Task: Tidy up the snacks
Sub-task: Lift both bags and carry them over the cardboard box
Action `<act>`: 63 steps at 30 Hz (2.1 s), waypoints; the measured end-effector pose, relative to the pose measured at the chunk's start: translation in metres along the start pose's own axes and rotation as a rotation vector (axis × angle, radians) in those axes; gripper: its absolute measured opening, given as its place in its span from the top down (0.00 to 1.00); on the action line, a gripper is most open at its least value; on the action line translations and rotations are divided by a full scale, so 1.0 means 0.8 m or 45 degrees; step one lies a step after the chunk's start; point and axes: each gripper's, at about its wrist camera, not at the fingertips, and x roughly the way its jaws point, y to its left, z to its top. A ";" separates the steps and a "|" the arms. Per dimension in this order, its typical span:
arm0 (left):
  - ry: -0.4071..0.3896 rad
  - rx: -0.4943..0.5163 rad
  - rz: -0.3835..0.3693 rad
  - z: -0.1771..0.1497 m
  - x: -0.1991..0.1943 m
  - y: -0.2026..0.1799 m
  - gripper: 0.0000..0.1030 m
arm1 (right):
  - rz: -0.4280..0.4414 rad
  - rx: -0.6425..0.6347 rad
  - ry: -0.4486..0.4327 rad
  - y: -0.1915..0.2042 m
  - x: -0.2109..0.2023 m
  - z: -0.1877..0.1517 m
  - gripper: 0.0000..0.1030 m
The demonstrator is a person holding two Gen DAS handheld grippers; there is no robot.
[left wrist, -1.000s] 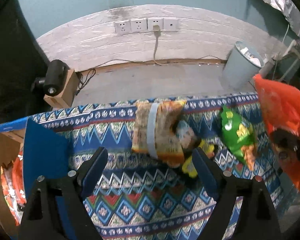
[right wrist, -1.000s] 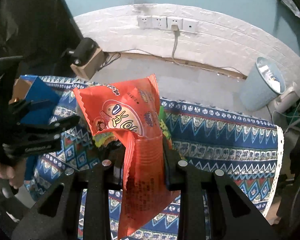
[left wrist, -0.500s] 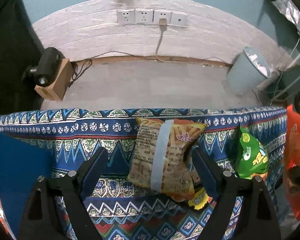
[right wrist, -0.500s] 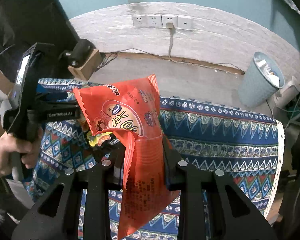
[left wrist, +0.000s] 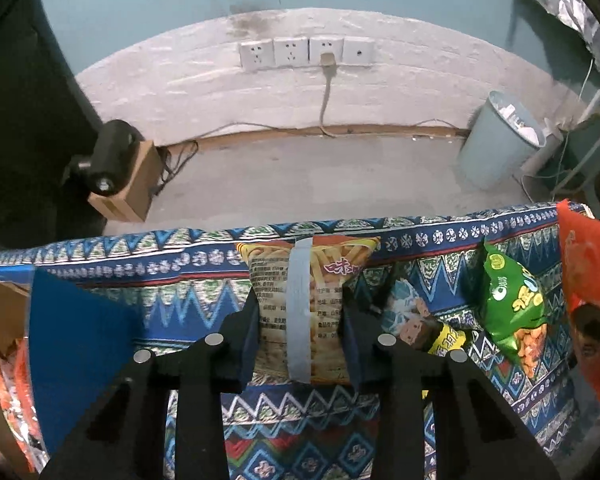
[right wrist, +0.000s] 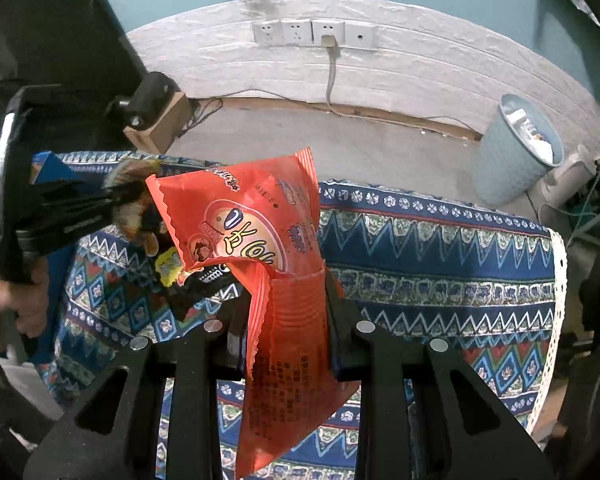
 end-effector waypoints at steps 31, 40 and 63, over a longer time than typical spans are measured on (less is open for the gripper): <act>-0.140 0.069 0.035 -0.084 -0.164 0.036 0.65 | 0.000 -0.107 -0.095 0.078 -0.054 -0.006 0.75; -0.214 0.049 0.029 -0.099 -0.209 0.060 0.65 | 0.030 -0.177 -0.141 0.126 -0.080 -0.006 0.75; -0.325 -0.086 0.109 -0.122 -0.268 0.174 0.65 | 0.153 -0.398 -0.200 0.284 -0.090 0.026 0.75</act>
